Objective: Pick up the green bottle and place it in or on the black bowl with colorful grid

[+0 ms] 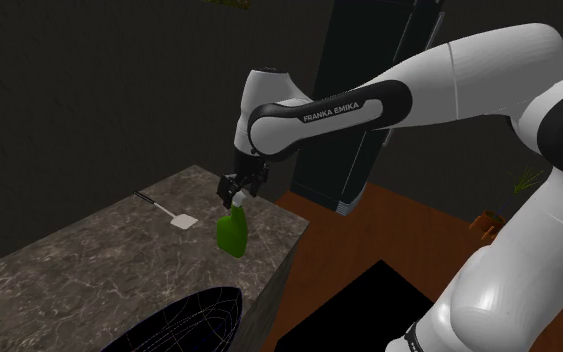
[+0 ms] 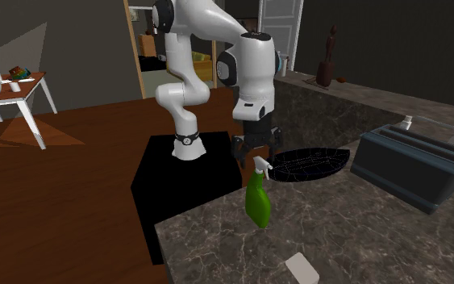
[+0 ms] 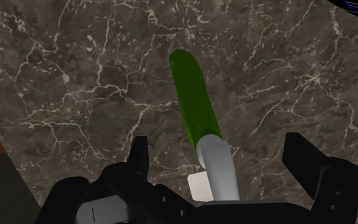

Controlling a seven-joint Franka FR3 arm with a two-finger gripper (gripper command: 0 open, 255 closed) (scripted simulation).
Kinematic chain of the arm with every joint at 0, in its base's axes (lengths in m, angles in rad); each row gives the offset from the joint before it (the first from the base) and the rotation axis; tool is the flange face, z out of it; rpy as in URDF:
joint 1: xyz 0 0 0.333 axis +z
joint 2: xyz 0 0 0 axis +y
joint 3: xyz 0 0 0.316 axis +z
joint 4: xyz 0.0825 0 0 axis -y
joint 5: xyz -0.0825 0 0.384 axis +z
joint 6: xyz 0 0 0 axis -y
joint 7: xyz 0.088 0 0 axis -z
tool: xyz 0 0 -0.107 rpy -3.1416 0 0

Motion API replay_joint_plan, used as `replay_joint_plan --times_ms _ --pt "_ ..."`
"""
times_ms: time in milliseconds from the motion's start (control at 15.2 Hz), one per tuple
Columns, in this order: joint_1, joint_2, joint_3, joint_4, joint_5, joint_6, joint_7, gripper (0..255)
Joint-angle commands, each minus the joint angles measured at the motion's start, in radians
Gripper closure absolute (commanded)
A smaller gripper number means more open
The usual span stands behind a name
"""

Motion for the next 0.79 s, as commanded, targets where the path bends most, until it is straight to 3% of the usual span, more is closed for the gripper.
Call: replay_joint_plan --times_ms 0,198,264,726 --pt "0.000 0.001 0.000 0.000 0.000 0.001 0.000 0" --pt "0.000 0.000 0.000 0.000 0.000 0.000 0.000 0" --pt "0.000 0.000 0.000 0.000 0.000 0.000 0.000 255" --pt "0.000 0.000 0.000 0.000 0.000 0.000 0.000 255"
